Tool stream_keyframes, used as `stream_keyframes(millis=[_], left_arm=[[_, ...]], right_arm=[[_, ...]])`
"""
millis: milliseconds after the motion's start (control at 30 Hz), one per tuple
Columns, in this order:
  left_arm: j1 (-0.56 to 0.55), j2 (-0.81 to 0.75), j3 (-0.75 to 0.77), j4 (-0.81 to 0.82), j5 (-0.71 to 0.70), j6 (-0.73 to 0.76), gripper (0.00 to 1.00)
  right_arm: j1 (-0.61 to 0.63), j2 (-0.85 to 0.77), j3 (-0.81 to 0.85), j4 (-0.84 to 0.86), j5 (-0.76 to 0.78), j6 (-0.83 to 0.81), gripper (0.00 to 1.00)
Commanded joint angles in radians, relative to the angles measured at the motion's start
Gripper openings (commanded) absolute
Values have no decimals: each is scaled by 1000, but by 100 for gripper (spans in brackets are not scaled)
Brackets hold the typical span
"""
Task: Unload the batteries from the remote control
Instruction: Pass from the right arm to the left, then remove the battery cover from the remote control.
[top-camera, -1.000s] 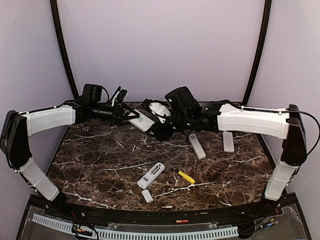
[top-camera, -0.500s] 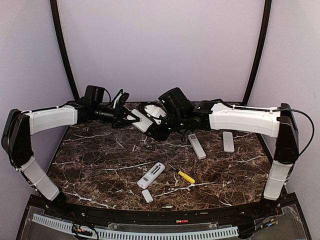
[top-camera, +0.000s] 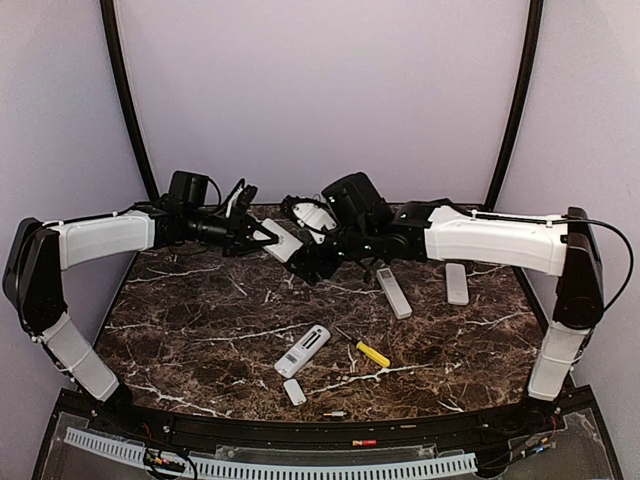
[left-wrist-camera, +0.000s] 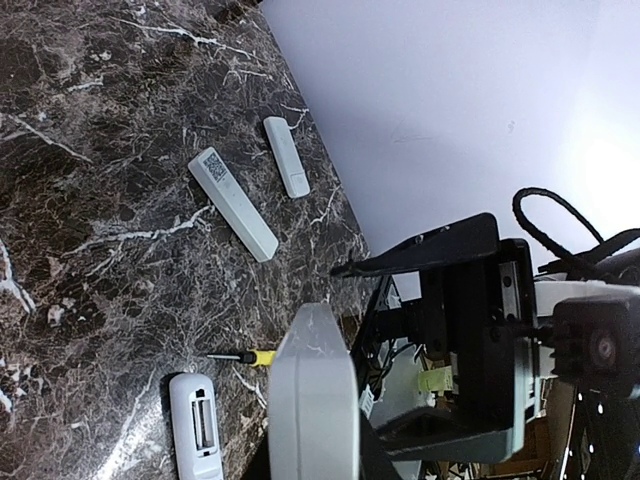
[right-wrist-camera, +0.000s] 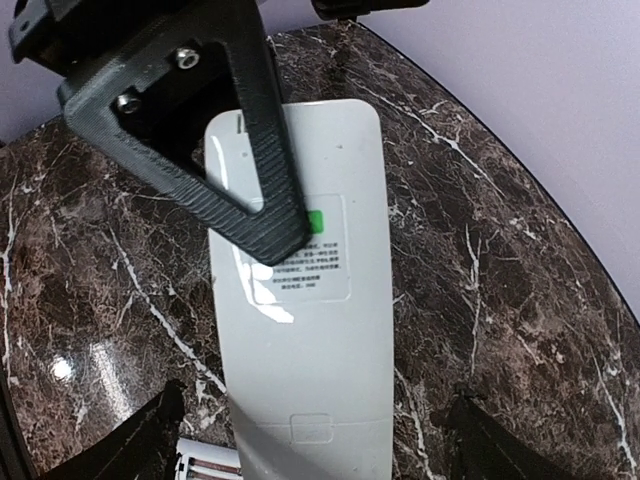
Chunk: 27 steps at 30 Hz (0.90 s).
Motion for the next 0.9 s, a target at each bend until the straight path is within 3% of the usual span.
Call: stream_keyframes(millis=[0,167,367,567,700,867], left_arm=[[49,-100,-9,36,-19,17,0],[99,-197,-63,128,-43,27,0],[101,-293,-116,209,-22,78,0],[101,-302,-137,287,59,46,0],[100,-300,-148,331,91,24,0],[100,-302,-156,361,110,9,0]], right_arm=[[5,-96,-23,99,-18,135,91],[-34,-177,-104,211,-62,400,95],[-101,-224,-280,518,-265,730,95],[-108,-191,-316,689,-374,790,88],[-106,-159,-284,710,-465,773,83],[-106,-148,-291,726,-456,769,73]])
